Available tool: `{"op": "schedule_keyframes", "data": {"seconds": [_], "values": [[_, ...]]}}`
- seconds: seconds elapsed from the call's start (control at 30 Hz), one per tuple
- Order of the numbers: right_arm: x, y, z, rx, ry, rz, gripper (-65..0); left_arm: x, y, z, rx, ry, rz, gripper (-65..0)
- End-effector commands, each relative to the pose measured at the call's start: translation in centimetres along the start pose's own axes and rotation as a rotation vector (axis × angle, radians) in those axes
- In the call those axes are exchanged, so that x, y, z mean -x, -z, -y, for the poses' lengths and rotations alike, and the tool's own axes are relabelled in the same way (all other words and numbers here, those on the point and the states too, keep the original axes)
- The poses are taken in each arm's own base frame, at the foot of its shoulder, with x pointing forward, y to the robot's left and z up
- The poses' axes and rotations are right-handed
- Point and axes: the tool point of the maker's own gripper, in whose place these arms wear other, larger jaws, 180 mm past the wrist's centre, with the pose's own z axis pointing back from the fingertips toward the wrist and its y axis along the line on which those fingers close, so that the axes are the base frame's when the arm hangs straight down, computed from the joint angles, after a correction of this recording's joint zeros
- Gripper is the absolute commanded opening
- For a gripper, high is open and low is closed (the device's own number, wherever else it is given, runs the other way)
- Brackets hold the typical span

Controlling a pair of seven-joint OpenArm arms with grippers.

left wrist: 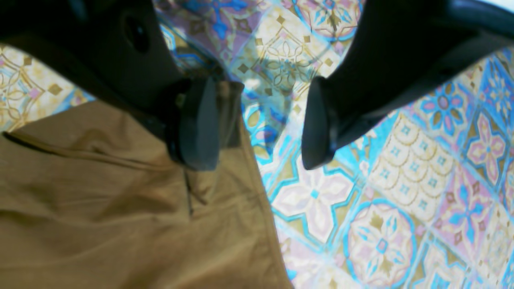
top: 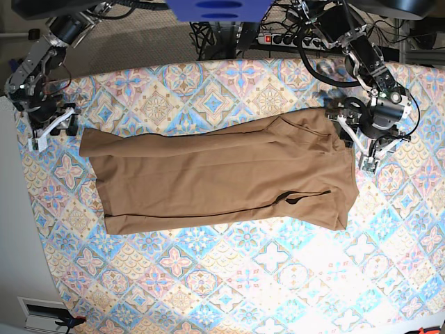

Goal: Layout the t-shirt on the table in an organized manner, then fold the t-shirt properly
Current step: 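Release the hem and raise the right gripper away from the shirt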

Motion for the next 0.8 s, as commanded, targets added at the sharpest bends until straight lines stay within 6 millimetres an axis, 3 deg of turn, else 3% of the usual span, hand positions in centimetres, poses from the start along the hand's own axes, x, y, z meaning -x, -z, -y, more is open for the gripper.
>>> {"op": "schedule_keyframes", "data": {"seconds": [0.0, 0.13, 0.53, 0.77], "values": [[-2.4, -0.9, 0.7, 0.02, -0.03, 0.064, -34.1, -1.1, -0.4, -0.4, -0.014, 0.003, 0.04, -32.5], [-1.9, -0.7, -0.9, 0.001, -0.011, 0.062, -34.1, -0.4, -0.4, -0.2, -0.008, 0.004, 0.023, -32.5], [-2.8, -0.3, -2.5, -0.021, -0.004, 0.08, -34.1, -0.3, -0.4, -0.3, -0.011, 0.007, 0.02, -32.5], [-4.9, -0.1, -2.6, -0.026, -0.001, 0.126, -34.1, -0.2, -0.4, -0.2, -0.011, 0.007, 0.019, -32.5]]}}
